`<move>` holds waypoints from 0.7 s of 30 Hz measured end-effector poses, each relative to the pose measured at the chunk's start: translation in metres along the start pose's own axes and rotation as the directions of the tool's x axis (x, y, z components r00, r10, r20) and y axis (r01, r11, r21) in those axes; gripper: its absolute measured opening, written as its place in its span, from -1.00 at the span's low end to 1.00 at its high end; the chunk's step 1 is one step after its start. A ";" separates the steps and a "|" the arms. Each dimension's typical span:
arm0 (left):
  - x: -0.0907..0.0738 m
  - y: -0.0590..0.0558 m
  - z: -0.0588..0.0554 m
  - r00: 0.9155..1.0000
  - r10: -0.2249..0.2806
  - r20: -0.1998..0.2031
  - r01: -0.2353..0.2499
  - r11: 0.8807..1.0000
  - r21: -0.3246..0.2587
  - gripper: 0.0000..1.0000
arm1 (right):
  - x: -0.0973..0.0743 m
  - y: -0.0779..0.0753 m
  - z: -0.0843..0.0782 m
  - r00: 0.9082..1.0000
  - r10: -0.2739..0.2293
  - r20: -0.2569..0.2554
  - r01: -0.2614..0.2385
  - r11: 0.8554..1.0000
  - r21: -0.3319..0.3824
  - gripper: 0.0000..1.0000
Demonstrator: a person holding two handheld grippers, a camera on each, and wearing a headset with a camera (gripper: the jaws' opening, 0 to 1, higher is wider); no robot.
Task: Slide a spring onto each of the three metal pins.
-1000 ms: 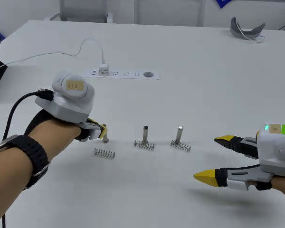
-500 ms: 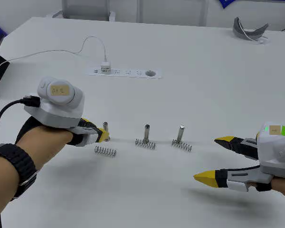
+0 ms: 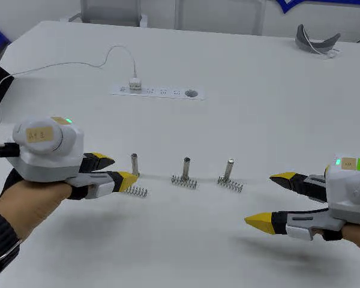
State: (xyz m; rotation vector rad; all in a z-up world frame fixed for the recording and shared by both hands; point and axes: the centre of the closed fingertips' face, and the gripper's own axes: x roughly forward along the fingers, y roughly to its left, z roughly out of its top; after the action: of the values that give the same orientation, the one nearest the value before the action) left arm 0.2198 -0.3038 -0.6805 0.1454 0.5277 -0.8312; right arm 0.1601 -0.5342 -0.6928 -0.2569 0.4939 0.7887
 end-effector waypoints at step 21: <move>-0.015 -0.027 -0.028 0.996 -0.058 0.069 0.057 0.998 0.004 0.01 | 0.021 0.037 0.015 0.993 0.117 -0.022 -0.118 0.993 -0.025 0.04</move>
State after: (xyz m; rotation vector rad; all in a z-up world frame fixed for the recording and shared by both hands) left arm 0.1808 -0.3022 -0.6950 0.1037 0.4675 -0.8900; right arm 0.1508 -0.4900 -0.6923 -0.2619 0.5215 0.9085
